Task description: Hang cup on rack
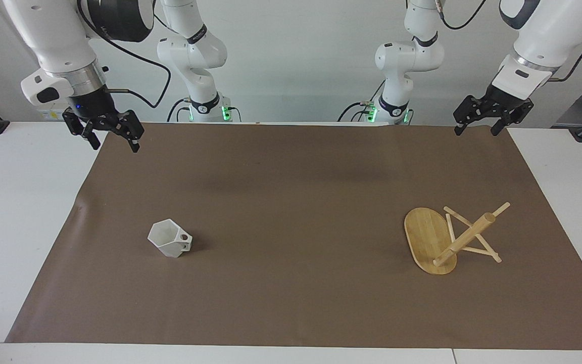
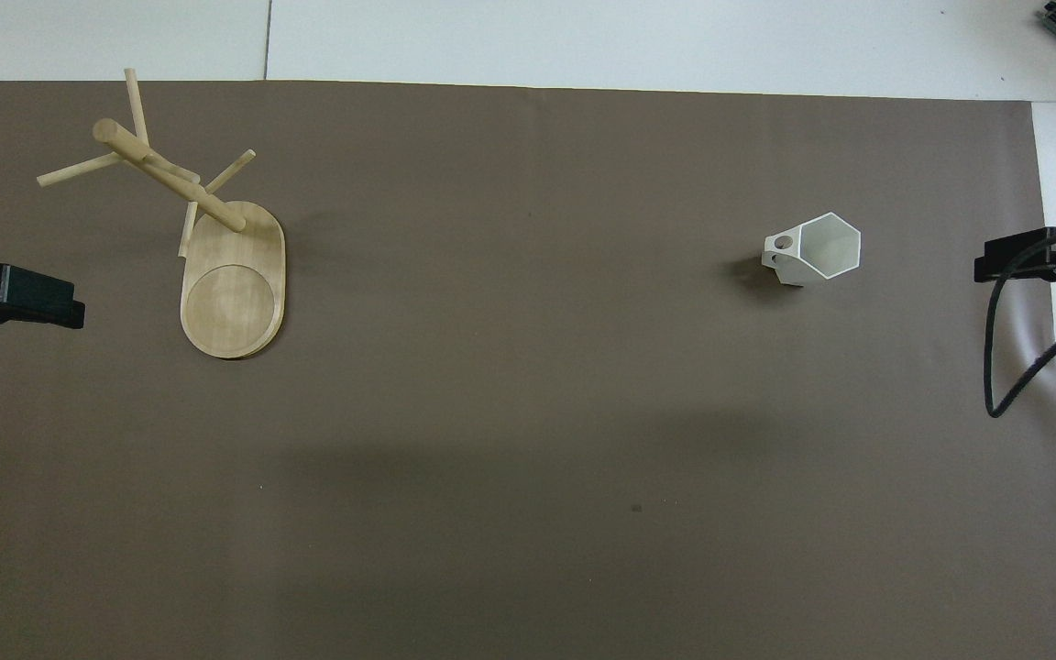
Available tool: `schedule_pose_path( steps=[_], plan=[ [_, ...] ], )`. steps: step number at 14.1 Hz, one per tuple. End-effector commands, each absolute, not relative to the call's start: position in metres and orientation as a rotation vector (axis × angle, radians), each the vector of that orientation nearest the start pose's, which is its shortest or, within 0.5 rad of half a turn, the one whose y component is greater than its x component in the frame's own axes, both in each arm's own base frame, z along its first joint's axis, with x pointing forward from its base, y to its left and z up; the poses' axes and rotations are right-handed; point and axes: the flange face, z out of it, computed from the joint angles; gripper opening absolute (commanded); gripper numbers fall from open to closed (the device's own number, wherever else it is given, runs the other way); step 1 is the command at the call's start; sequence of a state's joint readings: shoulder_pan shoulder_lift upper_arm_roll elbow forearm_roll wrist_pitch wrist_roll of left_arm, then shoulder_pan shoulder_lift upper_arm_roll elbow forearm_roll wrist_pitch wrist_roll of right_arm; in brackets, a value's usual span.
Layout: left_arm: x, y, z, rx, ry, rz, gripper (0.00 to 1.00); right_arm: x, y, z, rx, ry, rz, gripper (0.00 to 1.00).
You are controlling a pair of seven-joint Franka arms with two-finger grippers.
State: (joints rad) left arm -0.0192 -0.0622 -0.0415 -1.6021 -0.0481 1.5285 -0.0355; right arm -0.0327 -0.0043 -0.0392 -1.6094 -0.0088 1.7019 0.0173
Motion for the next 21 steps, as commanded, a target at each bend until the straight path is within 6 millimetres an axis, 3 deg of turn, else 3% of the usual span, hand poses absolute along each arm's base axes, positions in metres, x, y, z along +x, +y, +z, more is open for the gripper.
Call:
schedule_pose_path(
  steps=[1, 21],
  plan=[
    [0.5218, -0.0367, 0.6407, -3.192, 0.03, 0.031, 1.0, 0.5617, -0.0414, 0.6235, -3.143, 0.151, -0.171, 1.0],
    [0.5218, -0.0367, 0.6407, -3.192, 0.03, 0.031, 1.0, 0.5609, -0.0414, 0.6226, -3.148, 0.079, -0.164, 1.0]
  ],
)
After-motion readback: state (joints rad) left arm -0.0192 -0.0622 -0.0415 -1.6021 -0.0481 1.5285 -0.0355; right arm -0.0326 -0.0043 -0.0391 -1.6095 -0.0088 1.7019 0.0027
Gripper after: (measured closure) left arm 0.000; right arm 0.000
